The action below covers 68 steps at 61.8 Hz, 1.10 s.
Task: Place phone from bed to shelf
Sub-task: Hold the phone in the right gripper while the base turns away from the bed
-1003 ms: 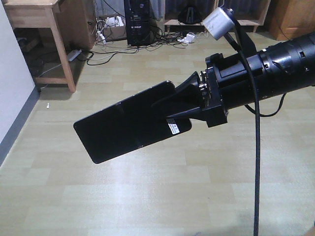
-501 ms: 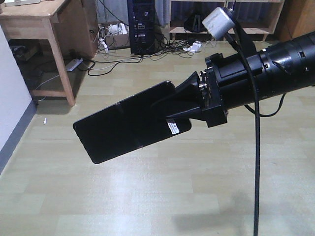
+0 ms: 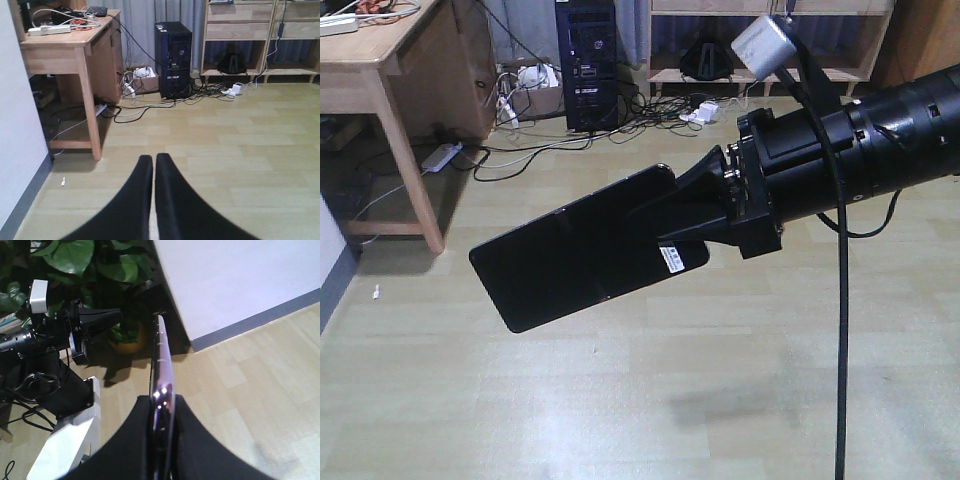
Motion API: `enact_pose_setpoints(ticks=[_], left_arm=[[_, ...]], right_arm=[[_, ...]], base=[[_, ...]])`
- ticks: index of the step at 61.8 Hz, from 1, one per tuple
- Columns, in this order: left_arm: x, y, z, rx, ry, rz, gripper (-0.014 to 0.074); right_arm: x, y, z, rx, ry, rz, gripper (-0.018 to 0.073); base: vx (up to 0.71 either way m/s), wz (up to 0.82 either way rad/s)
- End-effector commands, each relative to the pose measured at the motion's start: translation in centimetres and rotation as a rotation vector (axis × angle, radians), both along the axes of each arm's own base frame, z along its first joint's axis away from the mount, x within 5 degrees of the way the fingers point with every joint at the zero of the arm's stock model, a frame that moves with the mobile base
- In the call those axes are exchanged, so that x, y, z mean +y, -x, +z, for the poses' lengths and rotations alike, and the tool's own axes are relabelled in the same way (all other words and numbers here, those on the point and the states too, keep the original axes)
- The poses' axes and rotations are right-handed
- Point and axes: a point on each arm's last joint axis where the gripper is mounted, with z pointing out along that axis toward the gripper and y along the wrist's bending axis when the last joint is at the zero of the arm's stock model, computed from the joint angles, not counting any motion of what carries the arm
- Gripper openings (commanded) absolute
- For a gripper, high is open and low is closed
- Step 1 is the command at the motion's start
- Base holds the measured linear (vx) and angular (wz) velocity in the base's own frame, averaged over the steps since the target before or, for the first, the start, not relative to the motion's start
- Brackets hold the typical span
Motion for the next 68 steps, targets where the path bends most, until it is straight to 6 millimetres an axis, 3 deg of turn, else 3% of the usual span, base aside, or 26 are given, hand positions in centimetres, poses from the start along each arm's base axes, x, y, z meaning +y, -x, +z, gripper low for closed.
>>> enact_pose_setpoints(ticks=[1, 68], left_arm=[[0.05, -0.06, 0.55, -0.072, 0.008, 0.005, 0.0001], [0.05, -0.06, 0.55, -0.072, 0.008, 0.005, 0.0001]], right_arm=[[0.05, 1.48, 2.46, -0.015, -0.102, 0.054, -0.0004], [0.04, 1.48, 2.46, -0.014, -0.102, 0.054, -0.0004]], base=[[0.36, -0.09], [0.31, -0.10]])
